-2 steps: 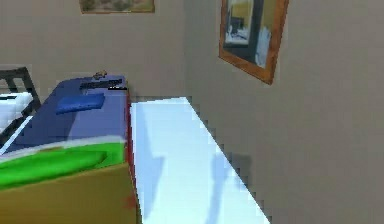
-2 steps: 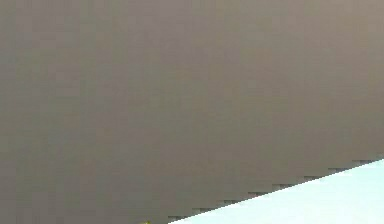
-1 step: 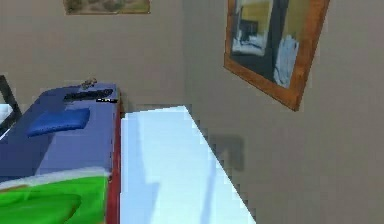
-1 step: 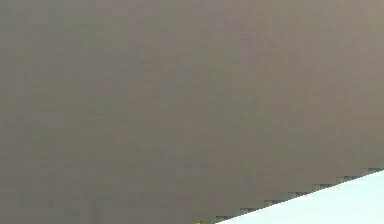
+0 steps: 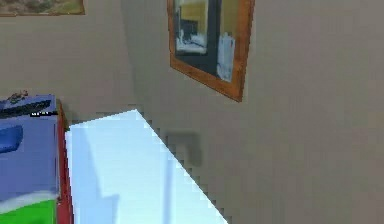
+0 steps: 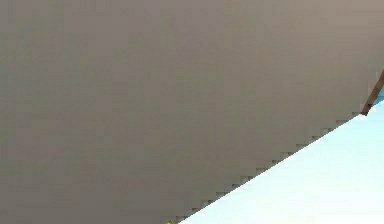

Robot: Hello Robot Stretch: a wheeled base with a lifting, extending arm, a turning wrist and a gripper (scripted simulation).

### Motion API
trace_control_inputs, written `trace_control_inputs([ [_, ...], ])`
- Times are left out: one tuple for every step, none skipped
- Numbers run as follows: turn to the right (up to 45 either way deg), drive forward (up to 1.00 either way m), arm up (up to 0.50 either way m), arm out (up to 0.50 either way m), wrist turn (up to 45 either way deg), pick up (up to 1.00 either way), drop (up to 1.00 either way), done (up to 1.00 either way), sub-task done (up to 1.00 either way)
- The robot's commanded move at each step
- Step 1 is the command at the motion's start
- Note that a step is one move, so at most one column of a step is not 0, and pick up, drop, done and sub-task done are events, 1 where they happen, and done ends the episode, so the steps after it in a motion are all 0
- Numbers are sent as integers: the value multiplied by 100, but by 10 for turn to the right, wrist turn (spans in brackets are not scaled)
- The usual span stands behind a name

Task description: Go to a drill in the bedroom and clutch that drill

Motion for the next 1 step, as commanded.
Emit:
trace_control_inputs([
  [0, 50, 0, 0, 0, 0, 0, 0, 0],
])
